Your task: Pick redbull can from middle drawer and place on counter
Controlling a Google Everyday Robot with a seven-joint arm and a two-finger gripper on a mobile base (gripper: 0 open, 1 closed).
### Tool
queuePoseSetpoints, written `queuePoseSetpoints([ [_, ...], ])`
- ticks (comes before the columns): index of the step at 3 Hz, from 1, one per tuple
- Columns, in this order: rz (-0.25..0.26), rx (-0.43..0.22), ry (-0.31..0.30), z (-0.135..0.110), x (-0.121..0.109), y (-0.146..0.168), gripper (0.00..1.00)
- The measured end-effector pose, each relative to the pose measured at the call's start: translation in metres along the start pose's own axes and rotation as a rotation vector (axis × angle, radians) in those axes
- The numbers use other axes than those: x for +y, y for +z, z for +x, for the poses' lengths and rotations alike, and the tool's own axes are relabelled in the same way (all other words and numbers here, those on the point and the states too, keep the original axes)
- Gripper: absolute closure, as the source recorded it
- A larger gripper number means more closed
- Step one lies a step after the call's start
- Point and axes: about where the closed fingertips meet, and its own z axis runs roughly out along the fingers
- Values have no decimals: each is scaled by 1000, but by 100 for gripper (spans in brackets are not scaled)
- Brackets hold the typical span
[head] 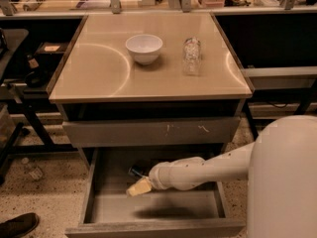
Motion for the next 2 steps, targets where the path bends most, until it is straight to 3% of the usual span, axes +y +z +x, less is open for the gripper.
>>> queuePoseSetpoints([
  [2,24,-28,-7,-4,-14,20,0],
])
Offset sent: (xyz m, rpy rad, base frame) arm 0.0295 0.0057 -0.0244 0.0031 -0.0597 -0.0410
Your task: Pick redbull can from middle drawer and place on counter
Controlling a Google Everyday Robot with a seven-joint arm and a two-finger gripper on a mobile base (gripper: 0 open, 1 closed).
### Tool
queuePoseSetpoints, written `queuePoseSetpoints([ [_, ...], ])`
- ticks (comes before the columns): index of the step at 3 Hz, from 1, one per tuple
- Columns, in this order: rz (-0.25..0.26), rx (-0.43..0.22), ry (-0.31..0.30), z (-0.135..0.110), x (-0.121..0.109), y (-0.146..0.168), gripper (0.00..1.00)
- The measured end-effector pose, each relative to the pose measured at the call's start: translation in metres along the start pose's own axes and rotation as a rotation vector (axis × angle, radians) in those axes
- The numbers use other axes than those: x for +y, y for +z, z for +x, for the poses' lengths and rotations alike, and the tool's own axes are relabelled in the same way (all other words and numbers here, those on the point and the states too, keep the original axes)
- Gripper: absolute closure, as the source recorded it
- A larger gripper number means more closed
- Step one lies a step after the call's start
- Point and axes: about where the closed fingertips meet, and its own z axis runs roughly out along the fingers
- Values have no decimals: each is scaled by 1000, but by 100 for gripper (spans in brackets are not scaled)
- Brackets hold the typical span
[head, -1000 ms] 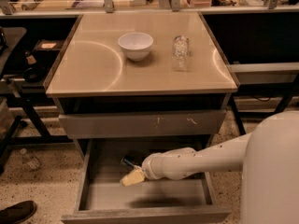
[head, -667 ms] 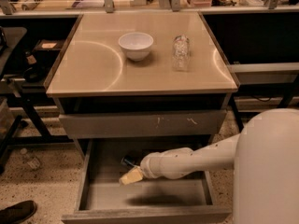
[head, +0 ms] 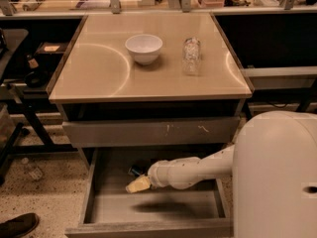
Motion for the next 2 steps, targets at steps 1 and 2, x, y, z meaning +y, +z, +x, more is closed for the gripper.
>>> queuePoseSetpoints([
  [1,12,-6,3,2,-5,11,0],
  [2,24,-3,8,7,-9,22,0],
])
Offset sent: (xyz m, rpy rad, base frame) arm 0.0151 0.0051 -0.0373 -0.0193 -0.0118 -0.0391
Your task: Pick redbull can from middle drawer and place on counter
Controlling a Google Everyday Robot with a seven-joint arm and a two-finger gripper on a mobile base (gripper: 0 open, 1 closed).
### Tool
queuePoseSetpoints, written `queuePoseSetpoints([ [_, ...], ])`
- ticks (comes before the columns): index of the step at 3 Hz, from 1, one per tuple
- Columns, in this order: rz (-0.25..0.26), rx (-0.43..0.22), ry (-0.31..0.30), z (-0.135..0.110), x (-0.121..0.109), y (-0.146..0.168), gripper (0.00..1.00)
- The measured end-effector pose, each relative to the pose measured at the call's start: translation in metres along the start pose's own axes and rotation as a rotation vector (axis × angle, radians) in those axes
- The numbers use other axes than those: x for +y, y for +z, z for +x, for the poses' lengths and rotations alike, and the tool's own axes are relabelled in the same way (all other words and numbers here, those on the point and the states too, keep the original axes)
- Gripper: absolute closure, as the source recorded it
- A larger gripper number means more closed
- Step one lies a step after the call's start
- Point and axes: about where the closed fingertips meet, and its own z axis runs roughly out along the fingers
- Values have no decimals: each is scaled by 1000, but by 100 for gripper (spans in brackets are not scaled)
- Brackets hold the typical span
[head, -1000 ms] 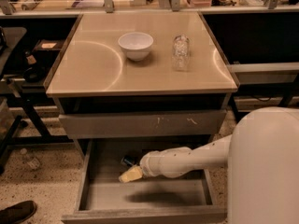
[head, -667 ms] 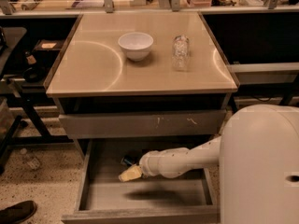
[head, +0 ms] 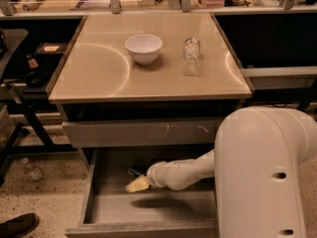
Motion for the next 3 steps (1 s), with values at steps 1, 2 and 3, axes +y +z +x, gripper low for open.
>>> queuePoseSetpoints([
  [1,7,4,11,6,-3,9,0],
  [2,13,8,22,11,-5,16,0],
  [3,12,16,32,17,-6,21,0],
])
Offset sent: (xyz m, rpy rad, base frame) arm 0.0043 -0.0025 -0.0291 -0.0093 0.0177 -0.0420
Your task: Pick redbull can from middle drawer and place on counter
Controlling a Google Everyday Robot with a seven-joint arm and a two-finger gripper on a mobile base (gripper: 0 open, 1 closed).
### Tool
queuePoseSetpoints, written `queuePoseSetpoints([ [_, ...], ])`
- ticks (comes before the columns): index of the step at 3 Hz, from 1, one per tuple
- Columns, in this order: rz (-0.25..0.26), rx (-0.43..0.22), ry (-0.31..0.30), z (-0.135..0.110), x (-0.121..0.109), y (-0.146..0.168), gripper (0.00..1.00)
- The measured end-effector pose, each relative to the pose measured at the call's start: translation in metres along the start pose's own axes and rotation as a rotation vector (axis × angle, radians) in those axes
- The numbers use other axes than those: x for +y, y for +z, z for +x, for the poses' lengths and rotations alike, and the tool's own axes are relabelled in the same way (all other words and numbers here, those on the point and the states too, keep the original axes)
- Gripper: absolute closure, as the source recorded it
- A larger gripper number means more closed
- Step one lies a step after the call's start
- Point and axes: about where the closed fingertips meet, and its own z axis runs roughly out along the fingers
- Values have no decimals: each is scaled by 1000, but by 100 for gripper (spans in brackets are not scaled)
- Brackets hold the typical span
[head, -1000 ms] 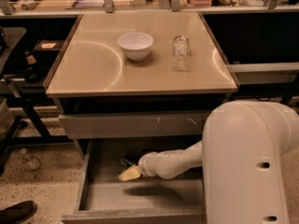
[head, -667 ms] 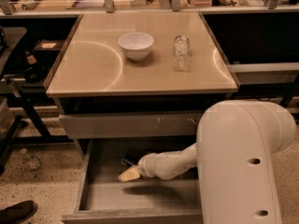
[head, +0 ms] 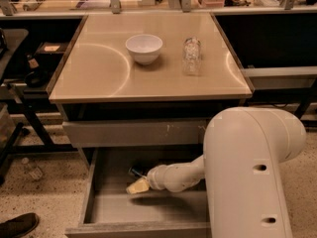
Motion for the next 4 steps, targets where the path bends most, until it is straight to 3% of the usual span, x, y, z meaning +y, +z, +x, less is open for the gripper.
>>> queuePoseSetpoints([
  [1,0,0,1,0,0,0,0],
  [2,0,0,1,0,0,0,17],
  [4,0,0,1,0,0,0,64],
])
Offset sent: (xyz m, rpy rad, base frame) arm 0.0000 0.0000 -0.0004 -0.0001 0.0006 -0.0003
